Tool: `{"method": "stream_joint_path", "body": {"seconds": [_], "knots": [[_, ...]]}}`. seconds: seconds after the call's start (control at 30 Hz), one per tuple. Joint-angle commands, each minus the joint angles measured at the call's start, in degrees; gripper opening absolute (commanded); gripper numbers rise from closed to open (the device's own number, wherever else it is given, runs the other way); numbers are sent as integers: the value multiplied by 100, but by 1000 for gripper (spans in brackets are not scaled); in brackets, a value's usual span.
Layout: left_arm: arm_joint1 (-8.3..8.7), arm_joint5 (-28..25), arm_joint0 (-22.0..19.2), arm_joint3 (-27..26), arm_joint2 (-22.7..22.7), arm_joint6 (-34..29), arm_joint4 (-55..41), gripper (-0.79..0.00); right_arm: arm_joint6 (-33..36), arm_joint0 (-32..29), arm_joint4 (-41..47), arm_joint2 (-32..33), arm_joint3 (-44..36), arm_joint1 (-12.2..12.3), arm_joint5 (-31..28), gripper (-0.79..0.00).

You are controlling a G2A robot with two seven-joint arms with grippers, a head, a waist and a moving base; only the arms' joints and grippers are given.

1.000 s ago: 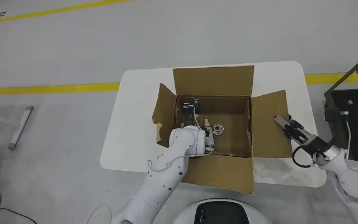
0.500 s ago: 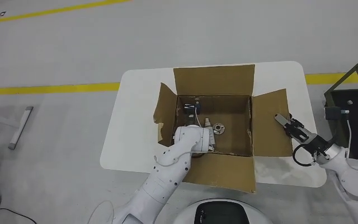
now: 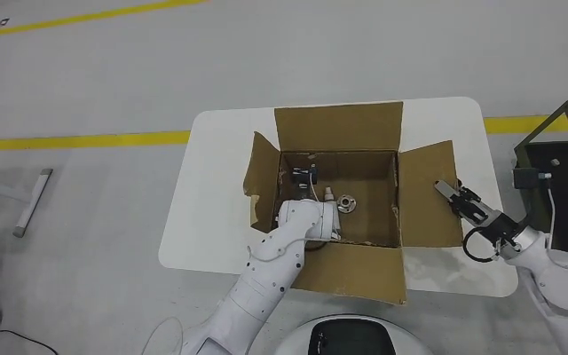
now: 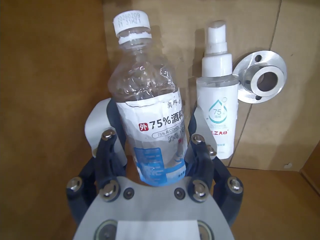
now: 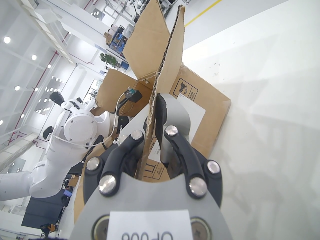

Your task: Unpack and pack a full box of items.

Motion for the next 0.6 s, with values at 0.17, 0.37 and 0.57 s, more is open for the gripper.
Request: {"method": "stream_joint_path", "body": {"seconds": [0.17,0.37,0.57], "knots": [[-51,-12,25,60,-70,-1,68,-308,10,2,2,-15,6,-9,-4,-785],[-83,-14,84,-29,-182,12,53,-785,1,4,-15,-5,-1,-15,0,-785],[-81,-174,197,-689,-405,-110,-114,-785,13,38,-46,123,-18,-7,1,-785]]}}
